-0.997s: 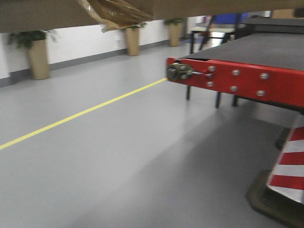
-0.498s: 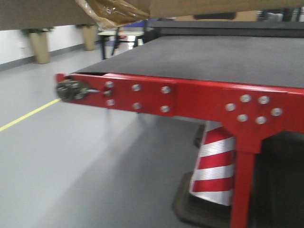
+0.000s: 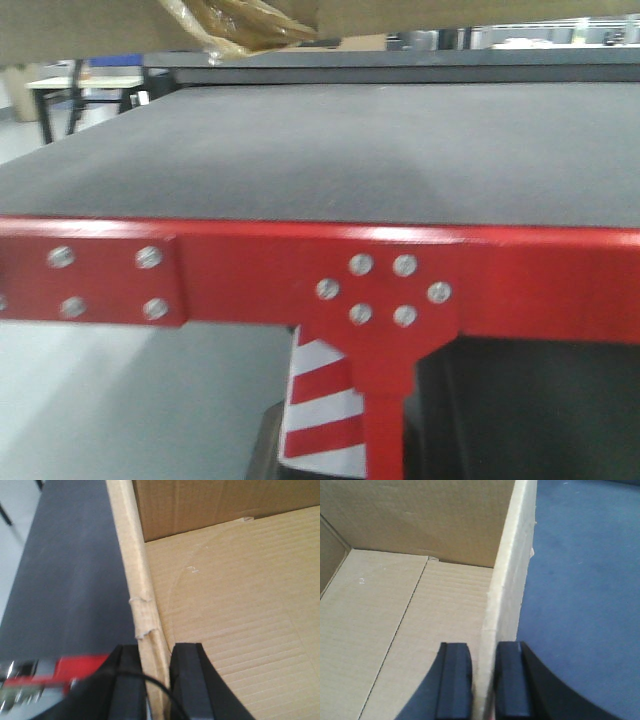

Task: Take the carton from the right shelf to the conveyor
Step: 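Carry the carton with both grippers over the grey conveyor belt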

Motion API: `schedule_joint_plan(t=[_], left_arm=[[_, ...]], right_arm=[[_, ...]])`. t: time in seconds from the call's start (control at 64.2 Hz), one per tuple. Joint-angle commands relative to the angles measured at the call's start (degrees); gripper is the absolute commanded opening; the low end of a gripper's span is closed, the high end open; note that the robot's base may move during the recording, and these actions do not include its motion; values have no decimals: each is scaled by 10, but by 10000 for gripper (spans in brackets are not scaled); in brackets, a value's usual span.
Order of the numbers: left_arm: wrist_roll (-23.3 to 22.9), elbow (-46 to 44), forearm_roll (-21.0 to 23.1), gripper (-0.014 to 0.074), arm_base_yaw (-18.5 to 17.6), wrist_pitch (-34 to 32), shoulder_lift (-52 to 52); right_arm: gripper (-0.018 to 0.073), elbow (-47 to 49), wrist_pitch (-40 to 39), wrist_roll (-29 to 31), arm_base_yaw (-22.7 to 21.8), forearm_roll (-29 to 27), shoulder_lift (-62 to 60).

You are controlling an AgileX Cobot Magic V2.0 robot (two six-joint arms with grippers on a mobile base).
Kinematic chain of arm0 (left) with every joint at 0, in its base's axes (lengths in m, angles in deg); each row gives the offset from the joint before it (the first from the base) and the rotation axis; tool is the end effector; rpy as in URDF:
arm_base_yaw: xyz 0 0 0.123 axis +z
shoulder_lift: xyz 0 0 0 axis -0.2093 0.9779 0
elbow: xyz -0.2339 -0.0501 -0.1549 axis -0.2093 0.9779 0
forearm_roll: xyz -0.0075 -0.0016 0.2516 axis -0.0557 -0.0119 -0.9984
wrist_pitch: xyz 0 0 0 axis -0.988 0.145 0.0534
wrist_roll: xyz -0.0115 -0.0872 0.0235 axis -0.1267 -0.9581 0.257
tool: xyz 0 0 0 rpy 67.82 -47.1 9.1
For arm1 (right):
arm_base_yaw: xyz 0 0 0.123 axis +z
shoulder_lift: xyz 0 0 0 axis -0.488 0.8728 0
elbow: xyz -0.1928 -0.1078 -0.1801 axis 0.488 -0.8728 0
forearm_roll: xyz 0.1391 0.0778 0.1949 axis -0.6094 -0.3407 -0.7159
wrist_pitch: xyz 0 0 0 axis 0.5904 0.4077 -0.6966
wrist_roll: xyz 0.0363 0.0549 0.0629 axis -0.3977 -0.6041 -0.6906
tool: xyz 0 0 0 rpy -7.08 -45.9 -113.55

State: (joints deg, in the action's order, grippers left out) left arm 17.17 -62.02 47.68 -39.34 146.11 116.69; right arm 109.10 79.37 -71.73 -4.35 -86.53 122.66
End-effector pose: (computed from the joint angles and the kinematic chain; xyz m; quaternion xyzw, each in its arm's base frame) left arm 0.2266 -0.0809 0.5074 0.0332 0.8813 -0.0014 0.4713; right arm 0.2255 0.1051 0.5158 -0.1540 0.8419 0.1330 0.4999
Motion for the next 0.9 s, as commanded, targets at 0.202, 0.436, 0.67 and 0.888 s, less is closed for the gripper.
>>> schedule_joint_plan(t=[0.202, 0.436, 0.67, 0.888], left_arm=[[6, -3, -47, -16, 2, 1, -7], [6, -3, -47, -16, 2, 1, -7], [6, -3, -47, -16, 2, 1, -7], [6, -3, -47, -16, 2, 1, -7]], right_arm=[[-58, 3, -25, 6, -2, 16, -10], [-58, 3, -25, 6, -2, 16, -10], [-58, 3, -25, 6, -2, 16, -10], [-58, 3, -25, 6, -2, 16, -10]])
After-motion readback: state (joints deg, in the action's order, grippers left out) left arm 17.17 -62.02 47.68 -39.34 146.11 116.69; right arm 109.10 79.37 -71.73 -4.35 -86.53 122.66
